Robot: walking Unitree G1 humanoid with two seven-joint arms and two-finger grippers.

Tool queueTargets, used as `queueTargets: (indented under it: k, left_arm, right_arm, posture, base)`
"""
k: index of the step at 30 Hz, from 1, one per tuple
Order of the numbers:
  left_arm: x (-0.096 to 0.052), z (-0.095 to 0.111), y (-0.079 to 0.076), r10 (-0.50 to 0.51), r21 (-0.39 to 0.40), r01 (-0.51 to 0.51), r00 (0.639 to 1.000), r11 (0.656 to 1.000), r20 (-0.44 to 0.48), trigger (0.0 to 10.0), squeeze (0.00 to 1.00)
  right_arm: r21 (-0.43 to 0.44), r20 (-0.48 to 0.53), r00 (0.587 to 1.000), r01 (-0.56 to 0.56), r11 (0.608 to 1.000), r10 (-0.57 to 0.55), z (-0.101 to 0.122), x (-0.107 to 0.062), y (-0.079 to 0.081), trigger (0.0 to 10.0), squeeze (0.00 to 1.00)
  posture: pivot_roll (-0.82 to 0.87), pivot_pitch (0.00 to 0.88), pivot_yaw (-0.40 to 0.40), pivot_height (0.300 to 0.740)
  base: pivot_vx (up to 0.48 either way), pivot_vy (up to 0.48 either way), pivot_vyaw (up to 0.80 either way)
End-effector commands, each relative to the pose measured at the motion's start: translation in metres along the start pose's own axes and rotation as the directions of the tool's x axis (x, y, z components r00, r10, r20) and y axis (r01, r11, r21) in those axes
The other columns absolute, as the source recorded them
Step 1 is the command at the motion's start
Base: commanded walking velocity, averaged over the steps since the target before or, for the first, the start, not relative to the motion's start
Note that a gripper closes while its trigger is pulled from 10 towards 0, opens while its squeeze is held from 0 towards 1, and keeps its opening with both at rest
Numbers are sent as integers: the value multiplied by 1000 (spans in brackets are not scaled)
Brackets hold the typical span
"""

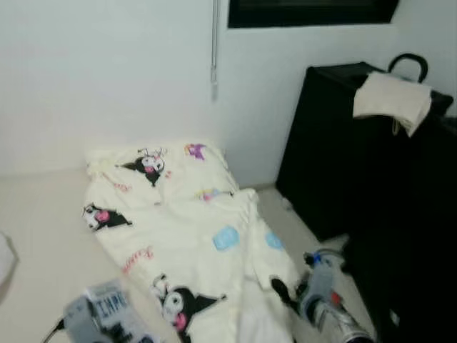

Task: Clean up the room

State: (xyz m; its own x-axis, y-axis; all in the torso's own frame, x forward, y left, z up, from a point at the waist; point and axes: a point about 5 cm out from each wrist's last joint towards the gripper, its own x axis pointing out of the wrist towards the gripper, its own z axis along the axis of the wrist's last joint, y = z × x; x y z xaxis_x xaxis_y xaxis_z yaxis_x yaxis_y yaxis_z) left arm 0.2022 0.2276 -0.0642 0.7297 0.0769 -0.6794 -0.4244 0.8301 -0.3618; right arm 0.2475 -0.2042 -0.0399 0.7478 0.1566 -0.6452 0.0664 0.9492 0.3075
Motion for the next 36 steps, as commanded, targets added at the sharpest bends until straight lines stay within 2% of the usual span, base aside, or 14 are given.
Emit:
queueTargets:
  k: [1, 27, 36]
  left_arm:
    - [-7, -9, 18, 70, 13, -70, 997, 997, -30, 10000, 0]
    - [-9, -17, 19, 75, 68, -72, 996, 995, -55, 10000, 0]
    - [-10, -25, 16, 69, 72, -63, 995, 995, -79, 10000, 0]
  right_arm:
    - [-17, 3, 1000, -16, 1000, 16, 3, 4, 10, 10000, 0]
    - [-32, -23, 1000, 12, 999, -13, -6, 3, 7, 10000, 0]
    - [-19, -45, 998, 48, 999, -49, -16, -1, 1, 10000, 0]
  posture:
    - [-15, 0, -56, 708]
    - [-15, 0, -54, 708]
    - [-12, 0, -67, 708]
  base:
    - [0, 0, 719]
    - [0, 0, 719]
    - [0, 0, 719]
